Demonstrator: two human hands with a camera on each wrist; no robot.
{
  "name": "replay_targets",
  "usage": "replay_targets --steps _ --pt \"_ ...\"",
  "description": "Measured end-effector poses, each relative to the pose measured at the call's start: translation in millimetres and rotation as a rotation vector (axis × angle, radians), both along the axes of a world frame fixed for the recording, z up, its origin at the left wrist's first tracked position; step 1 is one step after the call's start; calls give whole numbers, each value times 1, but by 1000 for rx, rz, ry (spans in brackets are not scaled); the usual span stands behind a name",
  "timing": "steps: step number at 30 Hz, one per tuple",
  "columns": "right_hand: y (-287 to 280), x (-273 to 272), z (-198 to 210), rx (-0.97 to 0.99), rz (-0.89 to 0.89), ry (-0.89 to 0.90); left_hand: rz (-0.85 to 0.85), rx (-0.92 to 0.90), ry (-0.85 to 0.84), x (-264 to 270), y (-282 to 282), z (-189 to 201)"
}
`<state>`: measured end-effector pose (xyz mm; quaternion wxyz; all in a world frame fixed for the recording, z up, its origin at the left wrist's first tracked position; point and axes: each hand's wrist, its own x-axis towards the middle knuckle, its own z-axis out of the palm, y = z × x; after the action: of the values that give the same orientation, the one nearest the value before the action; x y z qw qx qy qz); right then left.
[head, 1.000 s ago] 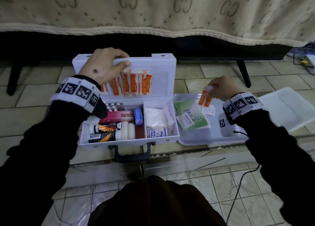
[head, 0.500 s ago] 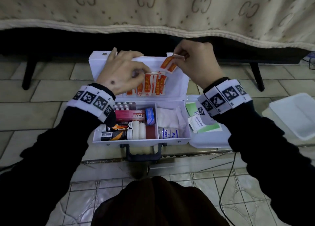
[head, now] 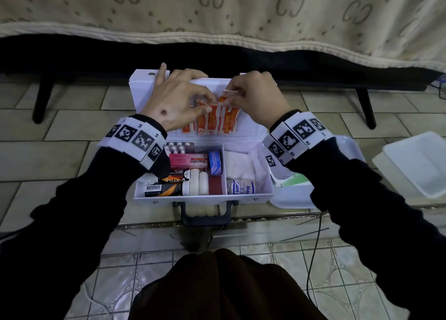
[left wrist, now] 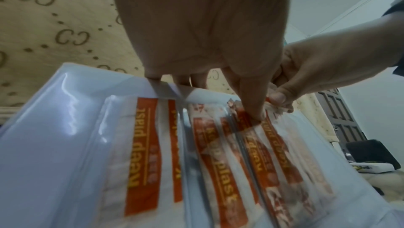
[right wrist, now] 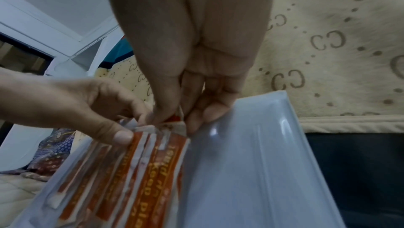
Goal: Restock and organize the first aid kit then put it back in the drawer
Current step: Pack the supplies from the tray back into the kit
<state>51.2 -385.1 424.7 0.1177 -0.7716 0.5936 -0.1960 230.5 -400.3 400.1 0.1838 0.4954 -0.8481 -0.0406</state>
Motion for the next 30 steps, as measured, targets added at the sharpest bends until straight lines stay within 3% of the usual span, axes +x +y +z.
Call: replay_targets --steps 9,14,19,30 --pt "3 12 -11 91 -6 124 7 -23 28 0 -3 -3" --pt "8 17 -22 21 -33 75 8 -18 40 -1 -4 -3" --pt "11 10 -18 -13 -101 -223 11 -13 63 -2 -4 -2" --pt "9 5 -16 25 -36 -156 10 -46 87 -2 -1 -2"
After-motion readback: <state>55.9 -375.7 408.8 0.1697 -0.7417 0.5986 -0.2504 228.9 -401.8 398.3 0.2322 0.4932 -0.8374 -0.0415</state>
